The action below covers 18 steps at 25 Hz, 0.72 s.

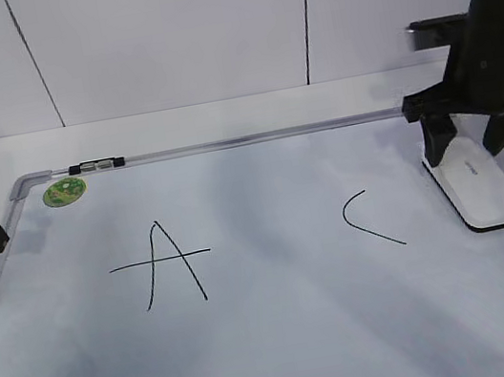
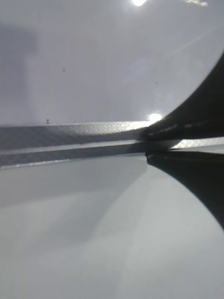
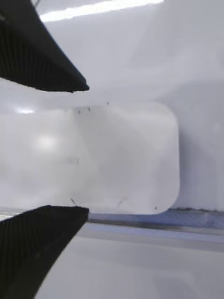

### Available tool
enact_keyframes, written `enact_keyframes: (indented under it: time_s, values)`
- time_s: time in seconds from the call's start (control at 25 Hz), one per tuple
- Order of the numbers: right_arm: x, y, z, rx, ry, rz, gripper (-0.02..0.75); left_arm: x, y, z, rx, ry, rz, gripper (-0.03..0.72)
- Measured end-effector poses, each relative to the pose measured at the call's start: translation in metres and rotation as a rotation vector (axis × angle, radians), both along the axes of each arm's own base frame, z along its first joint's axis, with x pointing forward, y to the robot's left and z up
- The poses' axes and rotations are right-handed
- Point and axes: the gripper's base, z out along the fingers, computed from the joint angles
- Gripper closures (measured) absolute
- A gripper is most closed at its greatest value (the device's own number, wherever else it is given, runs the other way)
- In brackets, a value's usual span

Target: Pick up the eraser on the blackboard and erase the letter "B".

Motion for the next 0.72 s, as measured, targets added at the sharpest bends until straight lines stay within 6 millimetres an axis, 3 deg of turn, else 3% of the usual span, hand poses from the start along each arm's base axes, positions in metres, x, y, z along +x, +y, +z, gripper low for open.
enact_keyframes:
  time_s: [0.36, 0.72]
  values:
    - [0.006, 0.004, 0.034, 0.036, 0.011, -0.011, 0.150, -0.001, 0.000, 0.000, 0.000, 0.007, -0.001, 0.671]
    - [0.006, 0.008, 0.035, 0.083, 0.016, -0.011, 0.152, -0.002, 0.000, -0.001, -0.001, 0.027, -0.002, 0.670]
